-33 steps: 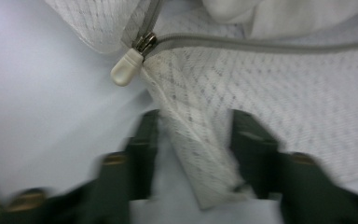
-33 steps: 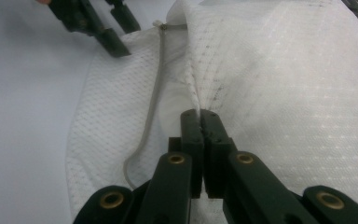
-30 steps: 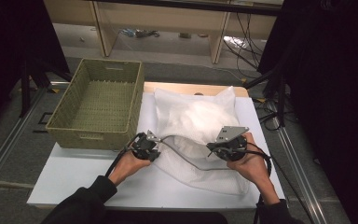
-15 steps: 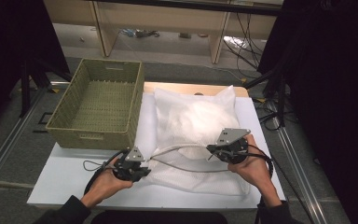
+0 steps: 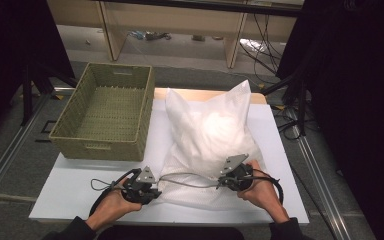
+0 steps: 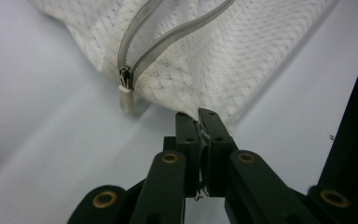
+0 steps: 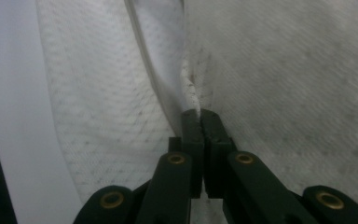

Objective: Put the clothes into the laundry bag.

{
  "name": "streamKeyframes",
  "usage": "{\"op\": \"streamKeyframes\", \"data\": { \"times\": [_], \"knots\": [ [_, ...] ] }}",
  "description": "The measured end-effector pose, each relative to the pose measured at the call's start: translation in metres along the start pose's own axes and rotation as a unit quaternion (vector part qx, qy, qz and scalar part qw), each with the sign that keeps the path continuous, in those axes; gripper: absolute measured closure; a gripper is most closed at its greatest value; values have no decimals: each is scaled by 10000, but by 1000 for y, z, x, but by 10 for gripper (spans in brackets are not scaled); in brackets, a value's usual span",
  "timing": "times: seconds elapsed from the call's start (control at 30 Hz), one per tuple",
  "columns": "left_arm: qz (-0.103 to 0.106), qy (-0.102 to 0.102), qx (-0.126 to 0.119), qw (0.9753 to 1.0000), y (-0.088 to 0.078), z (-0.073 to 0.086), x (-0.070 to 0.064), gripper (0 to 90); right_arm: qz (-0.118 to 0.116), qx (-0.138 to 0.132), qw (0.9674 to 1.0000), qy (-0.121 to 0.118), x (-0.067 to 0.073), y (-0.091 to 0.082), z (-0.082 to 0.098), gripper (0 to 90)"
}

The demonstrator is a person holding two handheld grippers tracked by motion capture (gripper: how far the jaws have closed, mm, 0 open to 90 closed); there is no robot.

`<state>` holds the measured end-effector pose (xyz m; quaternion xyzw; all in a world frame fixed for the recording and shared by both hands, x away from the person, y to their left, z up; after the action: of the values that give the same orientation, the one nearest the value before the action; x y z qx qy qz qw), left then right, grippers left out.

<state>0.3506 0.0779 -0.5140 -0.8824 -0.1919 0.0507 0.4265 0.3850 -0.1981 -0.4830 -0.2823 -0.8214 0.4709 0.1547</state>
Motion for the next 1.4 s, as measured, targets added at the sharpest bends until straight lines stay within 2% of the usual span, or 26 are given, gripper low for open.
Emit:
{"op": "streamKeyframes", "data": {
  "times": [0.03, 0.07, 0.1, 0.13, 0.17, 0.2, 0.23, 0.33, 0.37, 0.4, 0.47, 0.6, 0.7, 0.73, 0.77, 0.8, 0.83, 0.87, 0.9, 0.97, 1.03, 1.07, 1.2, 1.23, 1.33, 1.4],
  "knots": [
    [55, 191, 176, 9996, -2, 2, 2, 853, -53, 89, 9999, -39, 0, 4, 3, 900],
    [-40, 18, 11, 10000, 0, 1, 1, 812, -53, 123, 9999, -27, -2, 7, 5, 900],
    [-54, 52, 24, 10000, 0, 1, 2, 812, -53, 123, 9999, -27, -2, 7, 5, 900],
    [-58, -56, -15, 10000, -1, 0, 2, 780, -58, 107, 9999, -16, -2, 7, 5, 900],
    [-114, -3, -24, 9999, -4, -1, 4, 707, -61, 41, 10000, 41, -1, 4, 4, 900],
    [-102, -153, -119, 9998, -5, -3, 3, 707, -61, 41, 10000, 41, -1, 4, 4, 900],
    [-132, -148, -184, 9996, -8, -5, 5, 683, -47, -48, 10000, -46, -3, 3, 2, 900],
    [-256, -368, -395, 9982, -13, -10, 8, 594, -12, -91, 9999, 76, -3, -3, 0, 900],
    [-287, -438, -412, 9978, -13, -10, 10, 566, 49, -203, 9998, -25, -7, -4, 0, 900],
    [-330, -535, -379, 9973, -13, -9, 10, 552, -3, -177, 9998, 64, -7, -4, 1, 900],
    [-264, -622, -370, 9970, -10, -7, 10, 535, 2, -163, 9998, 115, -9, -6, 2, 900],
    [-233, -558, -307, 9977, -9, -6, 9, 538, -62, -26, 9998, 172, -11, -6, 9, 900],
    [-241, -427, -362, 9981, -10, -8, 9, 539, -37, -26, 9997, 246, -15, -3, 14, 900],
    [-331, -509, -391, 9974, -10, -9, 9, 536, -107, -114, 9994, 297, -17, -2, 15, 900],
    [-350, -466, -416, 9974, -12, -10, 10, 536, -107, -114, 9994, 297, -17, -2, 15, 900],
    [-436, -412, -467, 9971, -13, -12, 11, 536, -88, -212, 9996, 167, -18, -6, 11, 899],
    [-584, -445, -570, 9957, -17, -17, 9, 536, -103, -243, 9995, 189, -16, -10, 9, 900],
    [-584, -445, -570, 9957, -17, -17, 9, 539, -45, -315, 9994, 107, -16, -13, 5, 900],
    [-552, -513, -839, 9936, -20, -28, 5, 548, -23, -335, 9994, 91, -14, -18, 2, 900],
    [-470, -536, -981, 9926, -19, -37, 0, 552, 16, -423, 9991, 56, -13, -23, -3, 900],
    [-214, -531, -1103, 9922, -13, -52, -10, 555, 118, -539, 9984, 101, -12, -32, -11, 900],
    [-77, -628, -1227, 9904, -7, -60, -15, 555, 189, -586, 9981, 32, -14, -36, -14, 900],
    [395, -758, -1229, 9887, 24, -84, -30, 552, 199, -783, 9967, -42, -18, -50, -26, 900],
    [440, -756, -1259, 9882, 34, -90, -32, 552, 199, -783, 9967, -42, -18, -50, -26, 900],
    [306, -613, -1162, 9909, 61, -106, -33, 513, 234, -871, 9959, -48, -20, -53, -29, 900],
    [311, -860, -1245, 9880, 80, -119, -31, 489, 244, -897, 9957, -55, -21, -54, -31, 900]
  ]
}}
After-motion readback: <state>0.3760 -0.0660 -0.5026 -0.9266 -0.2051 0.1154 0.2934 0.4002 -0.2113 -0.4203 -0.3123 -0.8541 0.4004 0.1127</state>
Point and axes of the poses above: each handheld gripper's, and its own axes: y roughly forward along the jaws, z roughly out of its underside, x roughly to its left, the point moved 5 cm from there along y, roughly forward along the jaws, and after that the axes turned 14 degrees about y, right-handed, at the moved point
